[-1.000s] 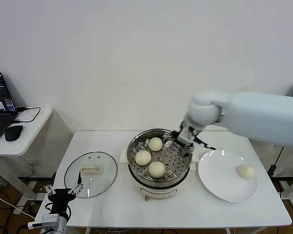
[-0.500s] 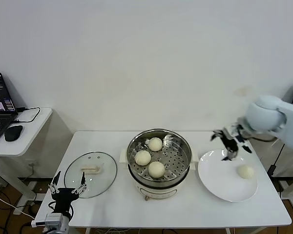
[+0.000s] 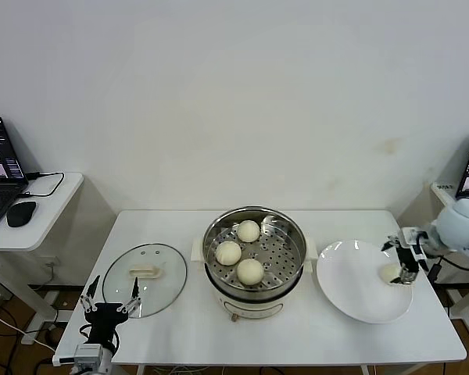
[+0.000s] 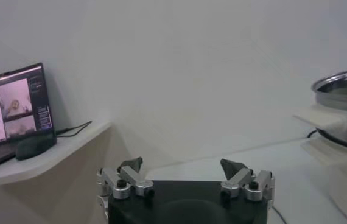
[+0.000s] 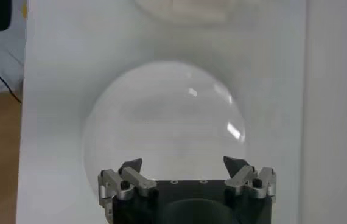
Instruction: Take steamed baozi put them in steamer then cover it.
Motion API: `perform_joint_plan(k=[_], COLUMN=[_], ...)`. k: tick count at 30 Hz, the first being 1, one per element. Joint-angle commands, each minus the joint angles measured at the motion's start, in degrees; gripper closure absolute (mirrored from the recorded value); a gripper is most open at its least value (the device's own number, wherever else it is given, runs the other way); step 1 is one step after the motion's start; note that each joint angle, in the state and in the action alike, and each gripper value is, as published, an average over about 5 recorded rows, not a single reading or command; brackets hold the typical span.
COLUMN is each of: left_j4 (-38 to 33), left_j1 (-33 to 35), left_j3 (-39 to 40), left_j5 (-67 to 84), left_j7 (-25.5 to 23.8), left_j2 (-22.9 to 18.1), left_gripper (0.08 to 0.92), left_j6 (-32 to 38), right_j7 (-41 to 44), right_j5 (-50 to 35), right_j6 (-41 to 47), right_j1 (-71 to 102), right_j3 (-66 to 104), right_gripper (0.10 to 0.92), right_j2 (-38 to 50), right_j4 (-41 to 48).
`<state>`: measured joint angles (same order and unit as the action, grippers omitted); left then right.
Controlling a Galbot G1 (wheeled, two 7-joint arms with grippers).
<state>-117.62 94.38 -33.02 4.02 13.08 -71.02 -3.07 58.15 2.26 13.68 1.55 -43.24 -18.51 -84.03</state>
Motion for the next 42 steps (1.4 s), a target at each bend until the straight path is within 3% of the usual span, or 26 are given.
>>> perform_joint_plan(k=[1, 11, 22, 32, 42], left_j4=[0.2, 1.0, 2.1, 2.4, 2.4], left_j1=[0.0, -0.4, -0.9, -0.9, -0.8], left_j3=[0.0, -0.4, -0.4, -0.4, -0.5], left_j5=[-0.2, -0.2, -0.1, -0.1, -0.2], left_j7=[-0.1, -0.2, -0.2, -0.2, -0.2], left_j2=[0.1, 0.2, 0.0, -0.2, -0.2], left_gripper=[0.177, 0.177, 0.177, 0.177, 0.177], left_j6=[-0.1, -0.5, -0.6, -0.4, -0.4], right_j7=[-0.5, -1.1, -1.4, -2.0, -1.1], right_j5=[6.1, 9.2, 12.4, 13.8, 12.4], right_j6=[-0.3, -1.9, -2.9, -3.0, -3.2], right_j1=[15.1, 14.4, 13.0, 13.0, 11.0], right_j3=[14.7, 14.9, 14.0, 13.6, 12.7], right_gripper=[0.203, 0.203, 0.279, 0.315, 0.43], right_j2=[-3.7, -11.8, -16.4, -17.8, -15.9], right_j4=[11.2, 20.2, 25.6, 26.7, 24.1])
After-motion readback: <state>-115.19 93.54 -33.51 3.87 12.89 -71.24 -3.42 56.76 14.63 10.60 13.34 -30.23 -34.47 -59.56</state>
